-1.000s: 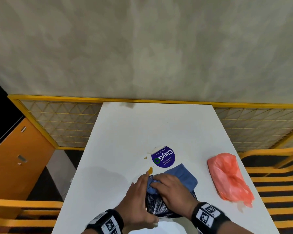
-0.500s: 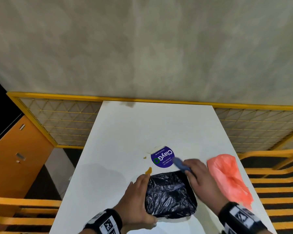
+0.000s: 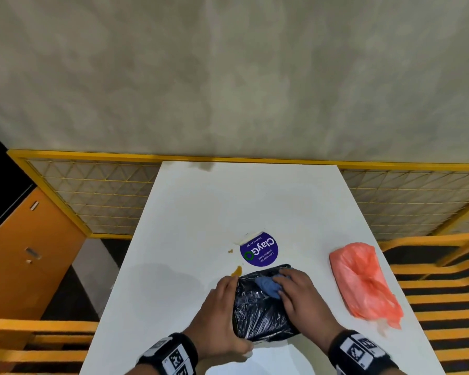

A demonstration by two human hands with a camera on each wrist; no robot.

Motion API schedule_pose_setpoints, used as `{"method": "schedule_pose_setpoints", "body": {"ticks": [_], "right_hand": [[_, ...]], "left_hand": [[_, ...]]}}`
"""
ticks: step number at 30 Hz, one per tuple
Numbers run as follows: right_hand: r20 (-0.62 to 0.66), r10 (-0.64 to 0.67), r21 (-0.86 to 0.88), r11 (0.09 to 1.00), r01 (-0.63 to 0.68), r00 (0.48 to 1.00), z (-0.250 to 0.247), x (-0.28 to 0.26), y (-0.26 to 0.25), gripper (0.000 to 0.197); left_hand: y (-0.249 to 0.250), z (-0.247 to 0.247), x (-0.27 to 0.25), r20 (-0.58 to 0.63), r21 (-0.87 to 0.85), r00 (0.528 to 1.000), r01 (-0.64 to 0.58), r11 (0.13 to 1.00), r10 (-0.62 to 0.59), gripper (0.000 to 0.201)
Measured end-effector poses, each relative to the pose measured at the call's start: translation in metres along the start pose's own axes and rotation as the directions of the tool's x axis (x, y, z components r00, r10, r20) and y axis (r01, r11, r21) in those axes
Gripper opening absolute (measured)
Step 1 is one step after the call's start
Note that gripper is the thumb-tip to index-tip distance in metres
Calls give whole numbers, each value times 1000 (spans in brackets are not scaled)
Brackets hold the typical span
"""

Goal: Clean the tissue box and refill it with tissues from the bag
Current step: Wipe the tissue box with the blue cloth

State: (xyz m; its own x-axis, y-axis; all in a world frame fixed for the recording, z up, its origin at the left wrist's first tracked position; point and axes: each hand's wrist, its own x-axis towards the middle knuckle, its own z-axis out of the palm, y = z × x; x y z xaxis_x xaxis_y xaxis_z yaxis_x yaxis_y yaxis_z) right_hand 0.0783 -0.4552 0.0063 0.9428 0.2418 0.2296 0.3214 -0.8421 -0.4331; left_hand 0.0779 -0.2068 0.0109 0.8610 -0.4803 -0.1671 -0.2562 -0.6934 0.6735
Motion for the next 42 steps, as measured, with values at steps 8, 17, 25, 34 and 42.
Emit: {"method": "schedule_pose_setpoints", "body": {"ticks": [8,17,25,34,42], "right_hand": [[-33,170,-7,985,-170,985,4,28,11,30],[68,484,216,846,-487,872,-9,47,51,18],[-29,-223,27,974,224,974,-48,-11,-16,28],[-35,-156,-63,986,153,987,-7,-43,6,35],[-30,162,82,984,-159,986,-6,-27,15,32]], "left_hand": [[2,-1,-2,-13,-2,1000,-3,1000,3,145],[4,-4,-2,1,41,1000,-11,999,11,146],[-2,-4,-1,4,22,1000,-19,1000,19,148],[2,-3,-2,-1,25,1000,-22,999,22,147],[1,1,-2,-21,16,1000,-15,1000,16,143]]}}
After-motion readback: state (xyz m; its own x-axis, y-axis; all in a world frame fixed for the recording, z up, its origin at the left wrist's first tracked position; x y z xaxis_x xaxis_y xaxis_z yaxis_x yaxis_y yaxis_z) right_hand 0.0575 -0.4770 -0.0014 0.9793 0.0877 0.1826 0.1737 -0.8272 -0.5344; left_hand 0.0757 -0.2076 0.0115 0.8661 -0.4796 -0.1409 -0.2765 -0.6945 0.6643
